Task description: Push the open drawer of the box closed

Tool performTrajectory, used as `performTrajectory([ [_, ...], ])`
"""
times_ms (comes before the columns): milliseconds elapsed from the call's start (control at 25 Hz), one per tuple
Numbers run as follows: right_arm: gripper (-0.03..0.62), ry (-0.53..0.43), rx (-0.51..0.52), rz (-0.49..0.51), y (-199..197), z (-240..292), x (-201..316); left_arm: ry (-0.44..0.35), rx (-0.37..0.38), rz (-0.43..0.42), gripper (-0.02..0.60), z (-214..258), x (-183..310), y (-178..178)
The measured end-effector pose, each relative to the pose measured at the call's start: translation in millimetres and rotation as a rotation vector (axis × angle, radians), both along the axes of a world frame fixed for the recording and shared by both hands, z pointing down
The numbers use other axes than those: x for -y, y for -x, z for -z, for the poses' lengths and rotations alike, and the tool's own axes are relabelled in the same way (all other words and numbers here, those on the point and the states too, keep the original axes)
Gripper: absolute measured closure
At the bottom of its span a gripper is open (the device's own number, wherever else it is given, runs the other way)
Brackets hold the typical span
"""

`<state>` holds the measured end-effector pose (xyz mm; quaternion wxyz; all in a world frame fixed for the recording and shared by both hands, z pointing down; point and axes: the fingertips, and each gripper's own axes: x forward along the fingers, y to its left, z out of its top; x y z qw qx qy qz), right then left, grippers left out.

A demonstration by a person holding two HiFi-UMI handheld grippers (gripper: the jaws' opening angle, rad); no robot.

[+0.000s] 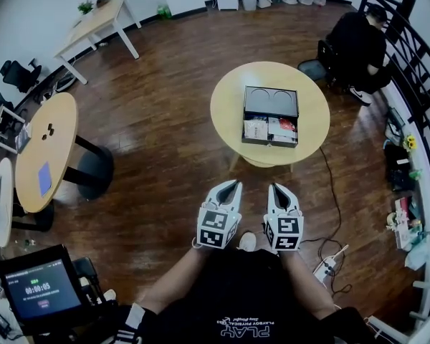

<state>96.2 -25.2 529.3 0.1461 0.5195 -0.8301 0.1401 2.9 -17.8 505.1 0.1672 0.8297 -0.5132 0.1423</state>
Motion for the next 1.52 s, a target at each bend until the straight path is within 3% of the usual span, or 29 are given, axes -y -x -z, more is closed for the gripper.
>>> performTrajectory([
  [400,0.589,0.047,-0.005,0.003,1.4,-10.3,-12.4,0.013,0.022,0.022,0.584,-6.9,-5.2,9.3],
  [760,0.589,0.087,-0.028,-0.056,19.3,-39.7,82.3,0.042,-0.003,0.010,0.584,-33.5,98.4,28.9],
  [1040,0.589,0.173,-0.060,-0.081,24.5,-78.8,117.2,0.117,-0.002,0.015,0.584,-63.1,134.3,41.7],
  [1240,0.589,0.285,-0.083,-0.092,21.3,-114.4,138.7,0.162,0.003,0.000,0.584,-83.0,148.3,45.6],
  [1520,0.589,0.319,-0.127,-0.148,18.4,-147.2,187.1,0.205,0.018,-0.011,0.584,-119.5,186.5,57.5],
])
